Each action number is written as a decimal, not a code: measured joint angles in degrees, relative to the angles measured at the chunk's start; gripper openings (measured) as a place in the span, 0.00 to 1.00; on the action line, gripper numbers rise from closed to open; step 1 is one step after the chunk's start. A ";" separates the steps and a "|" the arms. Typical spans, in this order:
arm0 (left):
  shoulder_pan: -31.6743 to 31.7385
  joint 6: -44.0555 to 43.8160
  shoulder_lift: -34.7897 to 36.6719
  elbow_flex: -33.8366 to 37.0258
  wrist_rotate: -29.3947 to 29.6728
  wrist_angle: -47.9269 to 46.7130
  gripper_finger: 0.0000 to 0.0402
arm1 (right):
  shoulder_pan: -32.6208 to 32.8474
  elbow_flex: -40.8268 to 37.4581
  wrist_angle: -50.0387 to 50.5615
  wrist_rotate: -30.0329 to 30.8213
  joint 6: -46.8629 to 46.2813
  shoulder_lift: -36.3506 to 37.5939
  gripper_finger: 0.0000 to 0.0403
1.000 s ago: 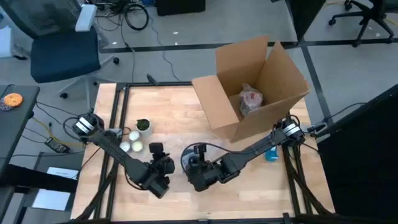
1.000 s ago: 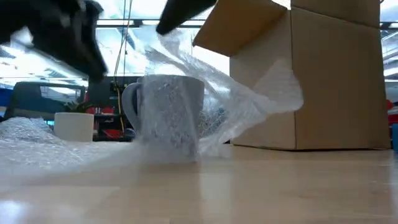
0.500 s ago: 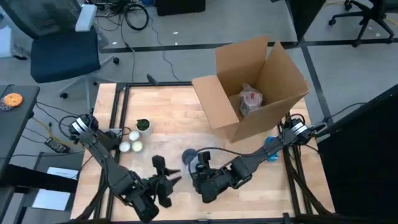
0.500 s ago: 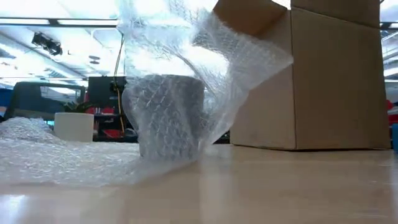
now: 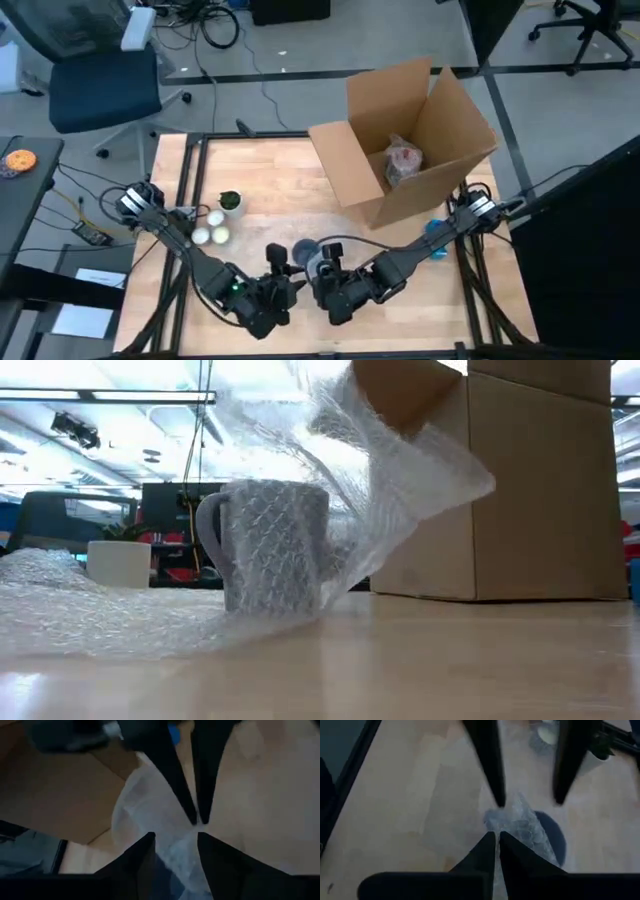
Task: Wrap mug
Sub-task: Wrap the blue mug with bubble wrap
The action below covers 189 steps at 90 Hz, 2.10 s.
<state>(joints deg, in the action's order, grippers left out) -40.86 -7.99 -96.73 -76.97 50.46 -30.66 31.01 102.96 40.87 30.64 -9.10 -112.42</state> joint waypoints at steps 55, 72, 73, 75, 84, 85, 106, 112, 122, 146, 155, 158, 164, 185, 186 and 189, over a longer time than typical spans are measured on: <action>3.72 9.75 -0.02 6.81 -2.30 14.58 0.33 | 0.23 -0.02 -0.96 -1.54 -1.99 1.48 0.00; 4.55 7.76 -0.02 6.99 -0.26 15.15 0.26 | 0.23 -0.02 -0.97 -1.36 -4.06 1.48 0.00; 4.52 7.67 -0.02 6.99 -0.10 15.23 0.25 | 0.23 -0.02 -0.98 -1.34 -4.19 1.48 0.00; 4.50 7.52 -0.02 6.99 0.17 15.44 0.23 | 0.23 -0.02 -0.99 -1.32 -4.42 1.48 0.00; 4.47 7.54 -0.03 6.99 0.87 16.01 0.08 | 0.23 -0.02 -0.97 -1.32 -4.77 1.48 0.01; 4.47 7.53 -0.02 6.99 1.01 16.00 0.06 | 0.23 -0.02 -0.97 -1.32 -4.77 1.48 0.02; 3.68 5.99 -0.02 6.99 6.44 15.33 0.00 | 1.78 0.99 0.19 -0.91 -4.86 3.20 0.07; 3.55 5.84 -0.02 6.99 6.62 15.34 0.00 | 2.80 1.31 0.28 -0.91 -4.90 4.36 0.09; 3.19 4.45 -0.02 6.99 6.65 15.33 0.00 | 4.64 1.31 1.74 -0.68 -6.87 6.19 0.14; 0.18 3.02 -0.02 6.99 5.67 14.74 0.00 | 8.02 1.42 18.85 0.22 -30.44 9.15 0.27; -1.21 1.77 -0.02 6.99 4.11 15.10 0.00 | 8.71 0.89 28.62 1.16 -41.27 9.05 0.29; -1.57 1.10 -0.02 6.99 4.07 15.28 0.00 | 8.75 0.36 31.58 1.19 -44.29 9.00 0.29; -1.94 -0.22 -0.02 6.99 4.05 16.06 0.00 | 8.35 -1.02 37.57 0.92 -50.44 8.84 0.29; -1.63 -1.52 -0.15 6.99 -2.41 19.35 0.00 | 5.64 -2.29 46.20 1.37 -59.84 8.76 0.29; -1.58 -1.50 -0.23 6.99 -2.85 19.75 0.00 | 5.48 -2.29 46.20 1.53 -59.81 8.76 0.29; -1.47 -1.32 -0.44 6.99 -3.92 20.91 0.00 | 4.85 -2.29 46.18 2.04 -59.58 8.76 0.29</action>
<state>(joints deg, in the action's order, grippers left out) -42.32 -9.31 -97.17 -69.97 46.54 -9.75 35.86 100.66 87.05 32.68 -68.68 -103.66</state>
